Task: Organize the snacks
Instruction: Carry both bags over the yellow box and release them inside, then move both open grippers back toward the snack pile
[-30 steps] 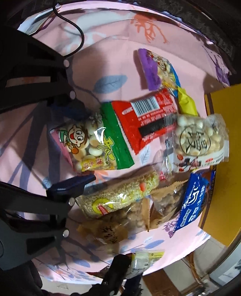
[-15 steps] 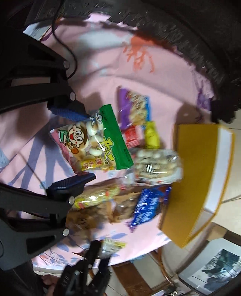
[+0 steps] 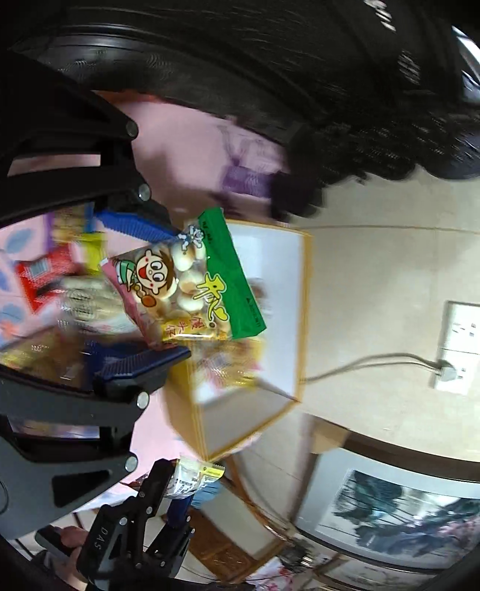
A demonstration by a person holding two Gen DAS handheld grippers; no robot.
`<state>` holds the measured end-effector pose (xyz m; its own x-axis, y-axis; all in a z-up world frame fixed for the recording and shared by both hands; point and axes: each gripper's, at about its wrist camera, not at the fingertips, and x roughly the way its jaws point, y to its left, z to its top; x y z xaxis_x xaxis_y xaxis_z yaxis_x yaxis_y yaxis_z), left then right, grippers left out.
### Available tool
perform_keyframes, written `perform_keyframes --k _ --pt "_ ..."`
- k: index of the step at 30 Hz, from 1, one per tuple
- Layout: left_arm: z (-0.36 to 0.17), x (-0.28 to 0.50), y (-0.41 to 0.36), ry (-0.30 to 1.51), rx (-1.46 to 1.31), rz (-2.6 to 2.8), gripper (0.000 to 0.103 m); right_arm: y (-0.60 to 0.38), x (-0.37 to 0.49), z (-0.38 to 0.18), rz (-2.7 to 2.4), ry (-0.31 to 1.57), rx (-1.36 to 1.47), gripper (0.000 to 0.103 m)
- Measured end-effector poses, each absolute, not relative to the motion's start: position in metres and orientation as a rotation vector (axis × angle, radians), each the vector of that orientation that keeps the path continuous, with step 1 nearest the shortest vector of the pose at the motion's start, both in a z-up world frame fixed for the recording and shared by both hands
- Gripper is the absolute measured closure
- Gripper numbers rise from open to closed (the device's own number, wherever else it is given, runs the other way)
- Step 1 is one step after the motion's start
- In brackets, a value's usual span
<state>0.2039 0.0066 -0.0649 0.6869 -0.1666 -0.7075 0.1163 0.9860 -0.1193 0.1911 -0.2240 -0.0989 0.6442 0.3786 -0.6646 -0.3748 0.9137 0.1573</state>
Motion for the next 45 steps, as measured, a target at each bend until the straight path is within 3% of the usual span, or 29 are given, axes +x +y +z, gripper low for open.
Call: perform_keyframes --k 15,16,17,18,19,31,38,45 --pt "-0.063 0.302 -0.016 0.751 -0.070 -0.181 0.046 -0.223 0.280 -0.089 0.344 0.672 0.033 0.056" --pt "-0.064 0.305 -0.016 0.753 -0.073 -0.173 0.040 -0.222 0.284 -0.090 0.327 0.667 0.024 0.051" --pt "-0.066 0.310 -0.015 0.758 -0.077 -0.156 0.019 -0.220 0.286 -0.091 0.286 0.669 -0.002 0.041" --pt "-0.067 0.314 -0.014 0.769 -0.081 -0.104 0.010 -0.217 0.288 -0.092 0.225 0.671 -0.044 0.016" --pt "-0.065 0.315 -0.012 0.764 -0.084 -0.055 0.005 -0.217 0.287 -0.092 0.204 0.668 -0.066 0.001" --pt "-0.055 0.268 0.010 0.739 -0.132 -0.037 0.005 -0.231 0.251 -0.100 0.347 0.727 0.044 0.001" --pt "-0.089 0.217 0.015 0.843 -0.107 -0.037 0.005 -0.240 0.200 -0.139 0.423 0.824 0.128 0.001" --pt "-0.145 0.139 0.021 0.994 -0.149 -0.016 0.005 -0.241 0.156 -0.202 0.318 1.122 0.140 0.001"
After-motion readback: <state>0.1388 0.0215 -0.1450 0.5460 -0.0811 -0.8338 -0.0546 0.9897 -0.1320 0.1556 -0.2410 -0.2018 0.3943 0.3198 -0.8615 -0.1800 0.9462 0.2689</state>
